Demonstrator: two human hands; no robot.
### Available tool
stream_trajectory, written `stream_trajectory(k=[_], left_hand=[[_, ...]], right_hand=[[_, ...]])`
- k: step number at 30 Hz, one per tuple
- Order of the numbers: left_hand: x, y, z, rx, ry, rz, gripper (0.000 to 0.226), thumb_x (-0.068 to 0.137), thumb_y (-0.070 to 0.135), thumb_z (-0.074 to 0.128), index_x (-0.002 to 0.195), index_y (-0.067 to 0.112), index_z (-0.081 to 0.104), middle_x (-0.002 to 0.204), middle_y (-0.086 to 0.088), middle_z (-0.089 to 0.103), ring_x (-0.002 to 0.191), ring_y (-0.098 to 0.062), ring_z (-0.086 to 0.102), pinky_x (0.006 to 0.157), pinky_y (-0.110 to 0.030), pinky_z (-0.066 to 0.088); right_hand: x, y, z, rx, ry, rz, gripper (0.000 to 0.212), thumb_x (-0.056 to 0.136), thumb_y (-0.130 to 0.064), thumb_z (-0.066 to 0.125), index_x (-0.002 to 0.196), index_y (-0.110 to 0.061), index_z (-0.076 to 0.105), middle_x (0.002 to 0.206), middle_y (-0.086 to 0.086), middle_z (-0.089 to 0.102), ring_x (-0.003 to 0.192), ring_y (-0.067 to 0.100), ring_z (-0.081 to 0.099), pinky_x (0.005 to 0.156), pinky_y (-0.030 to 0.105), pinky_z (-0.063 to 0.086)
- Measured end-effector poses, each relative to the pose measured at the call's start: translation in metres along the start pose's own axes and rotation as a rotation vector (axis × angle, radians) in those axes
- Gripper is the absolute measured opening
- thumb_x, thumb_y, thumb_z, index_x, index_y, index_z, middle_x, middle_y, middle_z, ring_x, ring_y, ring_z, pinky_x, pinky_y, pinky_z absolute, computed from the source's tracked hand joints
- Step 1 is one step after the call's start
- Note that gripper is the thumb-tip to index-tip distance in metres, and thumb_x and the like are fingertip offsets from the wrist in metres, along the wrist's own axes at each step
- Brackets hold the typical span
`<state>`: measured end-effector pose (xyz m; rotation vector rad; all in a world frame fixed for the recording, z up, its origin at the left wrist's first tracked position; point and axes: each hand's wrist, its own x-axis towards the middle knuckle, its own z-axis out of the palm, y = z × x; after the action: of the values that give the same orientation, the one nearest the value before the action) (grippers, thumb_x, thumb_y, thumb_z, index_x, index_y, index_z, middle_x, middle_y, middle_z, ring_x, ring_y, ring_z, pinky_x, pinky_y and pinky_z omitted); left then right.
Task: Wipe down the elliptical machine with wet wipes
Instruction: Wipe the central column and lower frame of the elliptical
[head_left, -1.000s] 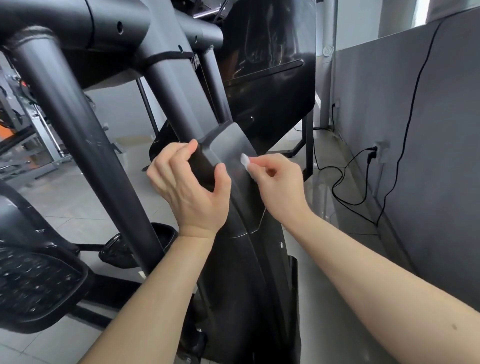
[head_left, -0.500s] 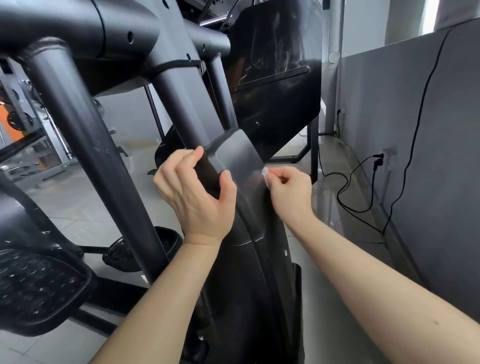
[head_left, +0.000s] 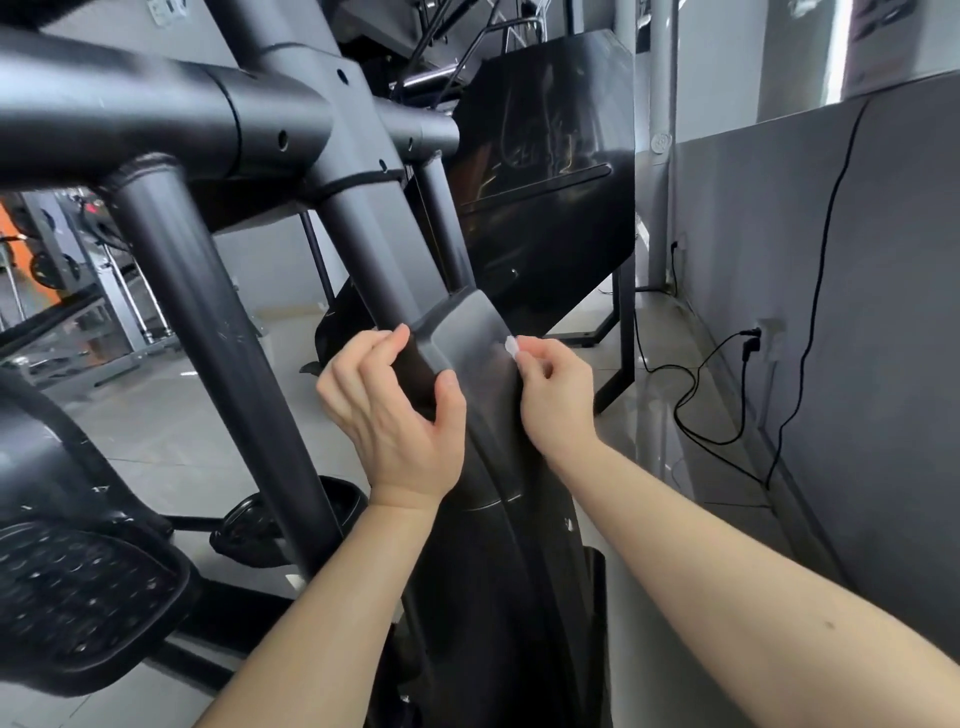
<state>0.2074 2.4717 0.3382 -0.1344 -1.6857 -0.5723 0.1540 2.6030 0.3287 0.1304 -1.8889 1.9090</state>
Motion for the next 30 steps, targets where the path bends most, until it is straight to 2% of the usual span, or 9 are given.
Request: stream_trajectory(k=[4,9,13,15,17,19,24,27,30], left_hand=[[0.002,0.001,-0.002,-0.002,-0.013,-0.012,0.047,0.089,0.032,0.058,0.127,0.006,0.060,0.127,-0.011,0.055,0.118,-0.032,0.044,0.107,-0.030,0.029],[-0.003,0.010,-0.014,0.011,-0.104,-0.021,0.046,0.095,0.023,0.065,0.137,0.008,0.054,0.137,-0.010,0.048,0.126,-0.025,0.039,0.110,-0.021,0.022],[-0.010,0.018,-0.024,0.033,-0.180,0.023,0.045,0.097,0.016,0.062,0.141,0.012,0.051,0.146,-0.008,0.042,0.135,-0.023,0.035,0.113,-0.030,0.024],[-0.011,0.019,-0.028,0.037,-0.236,0.073,0.044,0.098,0.012,0.061,0.140,0.012,0.051,0.147,-0.007,0.041,0.137,-0.024,0.035,0.115,-0.033,0.026],[-0.010,0.019,-0.031,0.038,-0.274,0.102,0.042,0.097,0.008,0.060,0.139,0.011,0.052,0.146,-0.008,0.042,0.137,-0.025,0.035,0.117,-0.035,0.028],[-0.011,0.019,-0.034,0.041,-0.295,0.121,0.042,0.097,0.004,0.059,0.137,0.009,0.053,0.146,-0.010,0.041,0.137,-0.024,0.034,0.117,-0.035,0.029],[-0.023,0.015,-0.044,0.044,-0.335,0.162,0.043,0.094,-0.005,0.053,0.135,0.008,0.055,0.150,-0.012,0.039,0.140,-0.017,0.028,0.119,-0.024,0.021],[-0.036,0.018,-0.047,0.051,-0.421,0.233,0.044,0.091,-0.009,0.053,0.132,0.007,0.059,0.151,-0.012,0.039,0.145,-0.020,0.026,0.123,-0.030,0.019],[-0.047,0.017,-0.048,0.055,-0.505,0.300,0.044,0.090,-0.009,0.054,0.129,0.006,0.062,0.154,-0.012,0.039,0.148,-0.026,0.026,0.125,-0.037,0.020]], right_hand=[[-0.030,-0.019,0.006,-0.042,-0.160,-0.115,0.042,0.110,-0.031,0.042,0.151,-0.023,0.050,0.159,-0.012,0.041,0.146,0.002,0.034,0.121,0.024,0.025],[-0.066,0.021,-0.007,-0.154,-0.234,-0.138,0.055,0.109,-0.047,0.027,0.162,-0.032,0.020,0.168,-0.015,0.013,0.148,-0.009,0.004,0.121,0.024,0.009],[-0.084,0.052,-0.033,-0.212,-0.324,0.134,0.053,0.111,-0.043,0.020,0.163,-0.031,0.018,0.167,-0.014,0.018,0.153,0.001,0.008,0.119,0.025,0.009],[-0.085,0.039,-0.034,-0.229,-0.346,0.107,0.048,0.113,-0.030,0.020,0.159,-0.017,0.029,0.167,-0.005,0.021,0.157,0.013,0.006,0.120,0.024,0.009],[-0.084,0.016,-0.028,-0.139,-0.302,0.012,0.044,0.113,-0.024,0.023,0.150,-0.002,0.037,0.162,0.011,0.027,0.150,0.012,0.016,0.109,0.004,0.012],[-0.086,-0.010,-0.021,-0.132,-0.308,-0.099,0.049,0.113,-0.030,0.025,0.154,-0.004,0.030,0.165,0.006,0.024,0.144,-0.003,0.019,0.097,-0.009,0.009],[-0.124,0.017,-0.020,-0.159,-0.305,-0.338,0.061,0.109,-0.032,0.037,0.163,-0.026,0.010,0.167,-0.009,0.022,0.150,-0.004,0.020,0.121,0.016,0.022],[-0.143,0.070,-0.032,-0.161,-0.294,-0.149,0.060,0.110,-0.034,0.037,0.160,-0.040,0.006,0.164,-0.030,0.007,0.150,-0.012,0.002,0.127,0.024,0.012],[-0.155,0.090,-0.041,-0.143,-0.284,0.028,0.055,0.110,-0.042,0.031,0.162,-0.033,0.016,0.167,-0.018,0.018,0.152,-0.005,0.013,0.127,0.032,0.019]])
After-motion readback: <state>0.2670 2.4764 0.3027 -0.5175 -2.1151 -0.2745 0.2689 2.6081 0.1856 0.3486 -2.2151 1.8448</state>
